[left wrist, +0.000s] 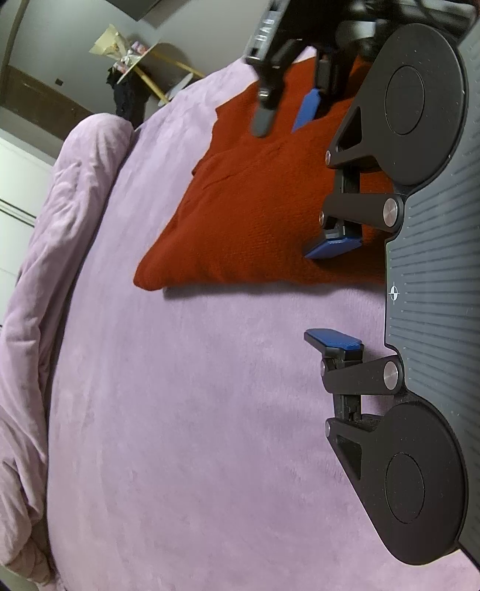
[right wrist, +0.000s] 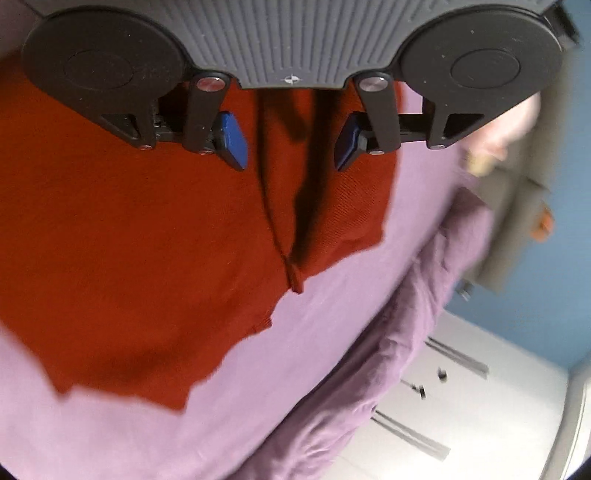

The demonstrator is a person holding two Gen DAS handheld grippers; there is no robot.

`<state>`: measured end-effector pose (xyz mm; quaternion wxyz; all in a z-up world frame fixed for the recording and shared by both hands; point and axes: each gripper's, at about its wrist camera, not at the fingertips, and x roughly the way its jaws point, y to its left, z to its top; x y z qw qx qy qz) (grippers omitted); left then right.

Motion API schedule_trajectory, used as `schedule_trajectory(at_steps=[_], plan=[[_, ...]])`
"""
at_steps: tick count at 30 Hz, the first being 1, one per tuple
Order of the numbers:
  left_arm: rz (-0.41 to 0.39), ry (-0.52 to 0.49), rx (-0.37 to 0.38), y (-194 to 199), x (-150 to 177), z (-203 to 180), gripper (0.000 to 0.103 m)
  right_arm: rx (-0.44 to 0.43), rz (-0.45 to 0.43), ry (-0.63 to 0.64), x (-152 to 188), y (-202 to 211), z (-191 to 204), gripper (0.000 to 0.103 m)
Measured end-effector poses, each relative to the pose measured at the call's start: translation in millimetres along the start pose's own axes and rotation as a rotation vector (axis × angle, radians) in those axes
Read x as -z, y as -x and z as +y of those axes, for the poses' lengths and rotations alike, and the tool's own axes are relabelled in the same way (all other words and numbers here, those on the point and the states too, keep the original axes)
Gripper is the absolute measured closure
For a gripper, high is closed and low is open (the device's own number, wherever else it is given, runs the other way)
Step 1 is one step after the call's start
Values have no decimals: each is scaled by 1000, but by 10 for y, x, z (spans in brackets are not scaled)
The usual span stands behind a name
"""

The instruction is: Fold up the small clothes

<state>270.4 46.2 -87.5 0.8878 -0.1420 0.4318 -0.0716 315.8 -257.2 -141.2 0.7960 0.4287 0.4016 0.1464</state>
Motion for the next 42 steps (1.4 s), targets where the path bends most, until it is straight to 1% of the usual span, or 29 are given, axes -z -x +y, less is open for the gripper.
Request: schedule_trajectory(at_steps=[2, 3, 5, 8, 9, 11, 16, 21, 25, 28, 31, 32, 34, 35, 38, 41, 42], plan=[[1, -7, -5, -1, -4, -10, 57, -49, 17, -21, -27, -85, 35, 44], [2, -9, -6, -4, -5, -14, 57, -52, 30, -11, -30, -131, 82, 44], [2, -22, -12, -2, -5, -27, 57, -30, 31, 40, 7, -212, 209, 45], [0, -49, -33, -4, 4, -65, 57, 13, 34, 139, 74, -288, 395, 64], [-1, -59, -44, -5, 8, -75, 57, 40, 22, 174, 95, -283, 450, 75], [0, -74, -57, 5, 13, -79, 57, 80, -1, 230, 121, -256, 543, 90], [17, -76, -45, 90, 31, -47, 56, 155, -76, 410, 204, -111, 855, 92], [28, -102, -47, 173, 124, -35, 55, 193, -111, 518, 215, 19, 1047, 93], [35, -122, -25, 250, 179, -78, 55, 206, -120, 536, 209, 113, 1069, 93], [43, -144, 16, 316, 276, -115, 54, 198, -126, 521, 188, 169, 1056, 93], [65, -199, 48, 321, 394, -227, 54, 188, -135, 518, 180, 189, 1085, 93], [62, -224, 48, 309, 426, -268, 54, 180, -136, 520, 189, 192, 1111, 93], [59, -256, 22, 251, 449, -357, 54, 162, -141, 529, 198, 223, 1160, 93], [58, -253, 13, 208, 435, -389, 55, 141, -143, 528, 197, 251, 1184, 93], [50, -193, 6, 83, 371, -423, 56, 86, -165, 512, 154, 363, 1230, 93], [60, -134, -26, -21, 311, -389, 56, 108, -218, 528, 84, 527, 1201, 95], [65, -105, -15, -33, 298, -367, 56, 129, -228, 530, 55, 569, 1150, 99]])
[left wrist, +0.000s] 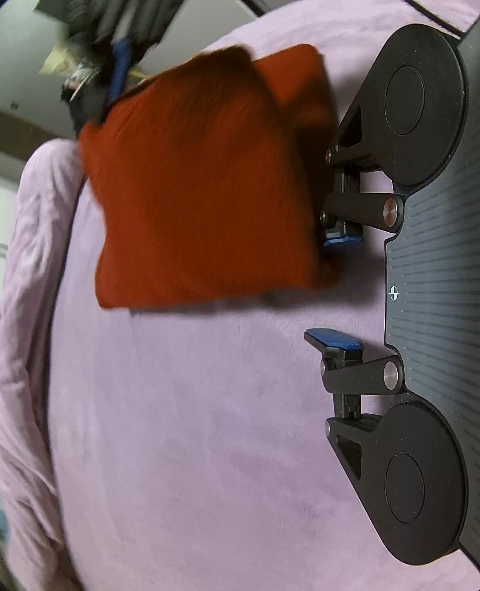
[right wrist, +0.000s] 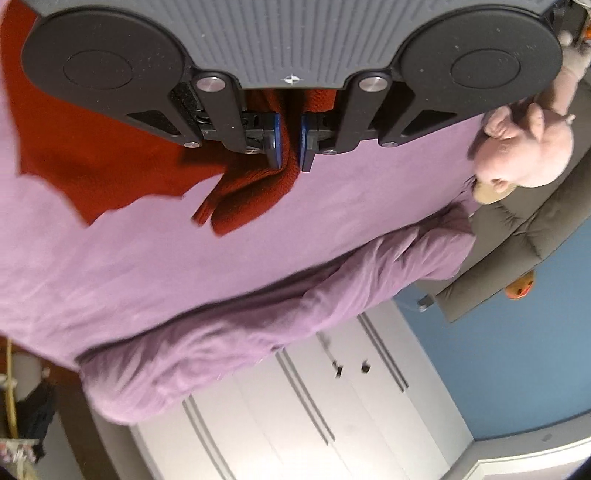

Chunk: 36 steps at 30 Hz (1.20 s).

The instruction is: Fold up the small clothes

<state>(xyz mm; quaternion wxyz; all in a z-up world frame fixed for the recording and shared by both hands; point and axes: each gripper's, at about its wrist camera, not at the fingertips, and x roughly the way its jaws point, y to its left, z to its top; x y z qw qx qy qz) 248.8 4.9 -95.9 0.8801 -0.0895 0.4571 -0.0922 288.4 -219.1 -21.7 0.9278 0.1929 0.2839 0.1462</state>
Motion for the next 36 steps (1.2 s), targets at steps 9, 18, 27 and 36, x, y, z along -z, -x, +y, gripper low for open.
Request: schedule_trajectory(at_steps=[9, 18, 27, 36], plan=[[4, -13, 5, -44, 70, -6, 57, -11, 181, -311, 266, -160, -1008, 80], [4, 31, 13, -43, 65, 39, 55, -155, 248, -447, 516, -666, -1016, 47], [2, 5, -16, -51, 57, -81, 55, 38, 171, 69, 340, -609, -172, 92], [6, 11, 16, -2, 26, -231, 54, 220, 56, 303, 38, -53, -169, 93]])
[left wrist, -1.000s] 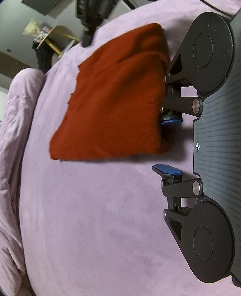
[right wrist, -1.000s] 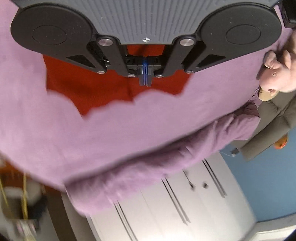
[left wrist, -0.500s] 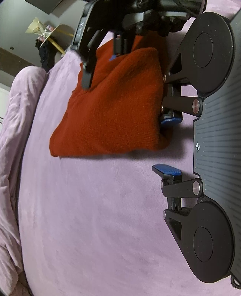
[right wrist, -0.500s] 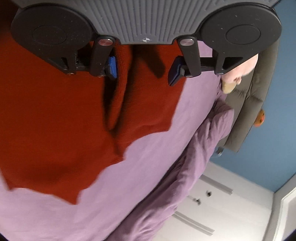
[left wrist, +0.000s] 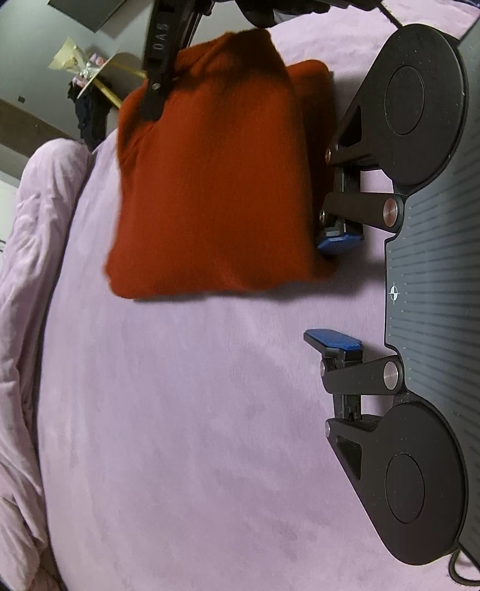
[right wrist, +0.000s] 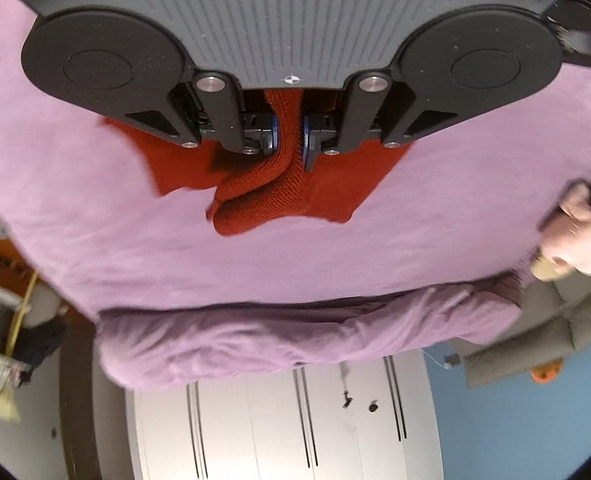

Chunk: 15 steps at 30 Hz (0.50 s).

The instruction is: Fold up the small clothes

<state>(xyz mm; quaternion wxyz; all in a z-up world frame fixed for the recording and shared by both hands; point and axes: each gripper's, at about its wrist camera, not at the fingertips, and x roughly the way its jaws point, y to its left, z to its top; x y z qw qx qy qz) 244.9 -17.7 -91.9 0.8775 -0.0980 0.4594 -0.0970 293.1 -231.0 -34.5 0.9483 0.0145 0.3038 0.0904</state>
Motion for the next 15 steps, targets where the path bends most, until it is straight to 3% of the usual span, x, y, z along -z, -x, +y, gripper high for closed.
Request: schedule_trajectory(at_steps=[9, 15], plan=[[24, -57, 48, -50, 4, -238, 51, 120, 109, -47, 395, -185, -459, 92], [36, -81, 38, -72, 23, -261, 53, -14, 126, -294, 528, -120, -771, 79]])
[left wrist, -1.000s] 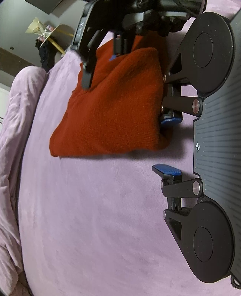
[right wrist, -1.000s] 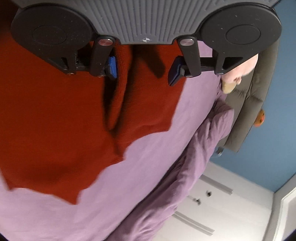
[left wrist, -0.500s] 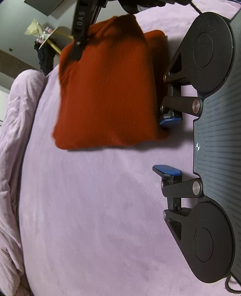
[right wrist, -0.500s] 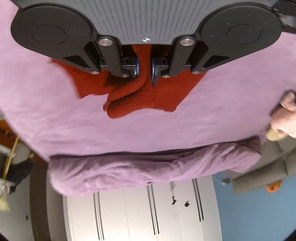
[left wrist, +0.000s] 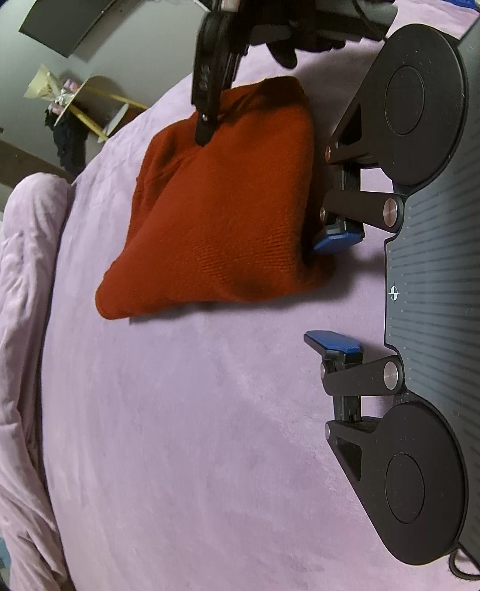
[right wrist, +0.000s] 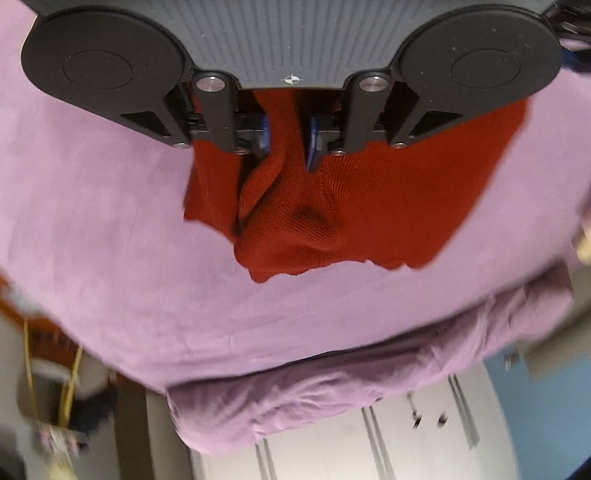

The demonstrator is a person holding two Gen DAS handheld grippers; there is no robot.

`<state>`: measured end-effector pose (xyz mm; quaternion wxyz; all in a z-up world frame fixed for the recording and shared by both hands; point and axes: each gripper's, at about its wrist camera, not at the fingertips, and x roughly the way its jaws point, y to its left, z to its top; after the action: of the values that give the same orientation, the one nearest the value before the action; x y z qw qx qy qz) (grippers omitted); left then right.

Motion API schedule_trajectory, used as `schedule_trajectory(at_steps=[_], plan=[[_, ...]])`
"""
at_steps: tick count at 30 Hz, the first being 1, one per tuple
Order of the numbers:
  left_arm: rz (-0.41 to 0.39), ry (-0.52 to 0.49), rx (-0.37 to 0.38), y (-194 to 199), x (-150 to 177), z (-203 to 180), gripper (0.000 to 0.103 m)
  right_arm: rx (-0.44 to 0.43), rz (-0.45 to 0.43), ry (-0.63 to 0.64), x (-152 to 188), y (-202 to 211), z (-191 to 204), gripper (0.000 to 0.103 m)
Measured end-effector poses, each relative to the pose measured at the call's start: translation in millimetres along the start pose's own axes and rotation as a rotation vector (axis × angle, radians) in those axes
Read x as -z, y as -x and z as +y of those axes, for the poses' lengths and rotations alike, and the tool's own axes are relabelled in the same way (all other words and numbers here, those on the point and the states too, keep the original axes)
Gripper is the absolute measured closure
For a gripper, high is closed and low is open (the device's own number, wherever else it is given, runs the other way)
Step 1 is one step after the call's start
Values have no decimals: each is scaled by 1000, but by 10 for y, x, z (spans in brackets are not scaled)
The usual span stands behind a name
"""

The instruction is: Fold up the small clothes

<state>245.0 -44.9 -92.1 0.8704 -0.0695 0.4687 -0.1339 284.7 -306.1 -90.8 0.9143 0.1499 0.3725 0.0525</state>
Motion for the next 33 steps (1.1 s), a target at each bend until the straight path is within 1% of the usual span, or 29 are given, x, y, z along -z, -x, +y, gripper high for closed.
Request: schedule_trajectory(at_steps=[1, 2, 4, 5, 6, 8, 9, 10, 11, 13, 15, 16, 18, 20, 22, 23, 25, 27, 28, 30, 32, 33], plan=[[5, 2, -2, -6, -5, -1, 53, -33, 2, -22, 6, 12, -21, 75], [7, 4, -1, -14, -7, -16, 53, -55, 1, -28, 20, 23, -31, 69], [12, 1, 4, -39, -20, -68, 53, -42, 1, -1, 53, -6, 13, 69], [17, -2, 6, -40, -9, -88, 53, -24, 0, 23, 59, -35, 68, 72], [23, -8, 7, -41, -5, -113, 53, -7, -4, 55, 64, -44, 116, 83], [26, -24, 5, -36, 1, -134, 53, 47, -19, 132, 45, -37, 236, 89], [24, -37, -3, -11, 3, -140, 53, 87, -44, 182, 28, 1, 303, 91], [20, -44, -9, 8, 14, -150, 53, 138, -75, 233, 9, 52, 369, 91], [13, -50, -18, 36, 13, -140, 53, 171, -97, 261, -12, 82, 404, 92], [-4, -43, -33, 96, 9, -89, 53, 232, -113, 303, -18, 76, 420, 92], [-4, -22, -38, 118, -9, -44, 53, 287, -67, 317, 18, -56, 362, 92], [1, -11, -41, 123, -12, -23, 53, 298, -51, 305, 43, -110, 304, 91], [7, 4, -39, 144, -16, 10, 53, 294, -60, 280, 69, -104, 202, 88], [9, 2, -43, 184, 1, 37, 53, 255, -76, 193, 35, 54, 118, 81], [7, -2, -55, 228, 36, 83, 53, 187, -112, 101, 28, 284, 69, 78], [5, 7, -71, 241, 48, 111, 53, 133, -137, 68, 67, 414, 82, 76], [0, 44, -90, 267, 81, 180, 53, -28, -169, 24, 194, 617, 163, 76], [-6, 107, -101, 311, 123, 268, 53, -129, -179, 21, 278, 676, 344, 76], [-10, 129, -107, 339, 131, 313, 53, -167, -179, 48, 327, 678, 452, 76], [-18, 165, -132, 403, 148, 396, 53, -195, -176, 114, 388, 615, 680, 76], [-18, 173, -168, 477, 155, 473, 53, -223, -136, 138, 453, 473, 838, 79], [-17, 171, -193, 507, 153, 512, 53, -216, -120, 162, 504, 409, 895, 80]])
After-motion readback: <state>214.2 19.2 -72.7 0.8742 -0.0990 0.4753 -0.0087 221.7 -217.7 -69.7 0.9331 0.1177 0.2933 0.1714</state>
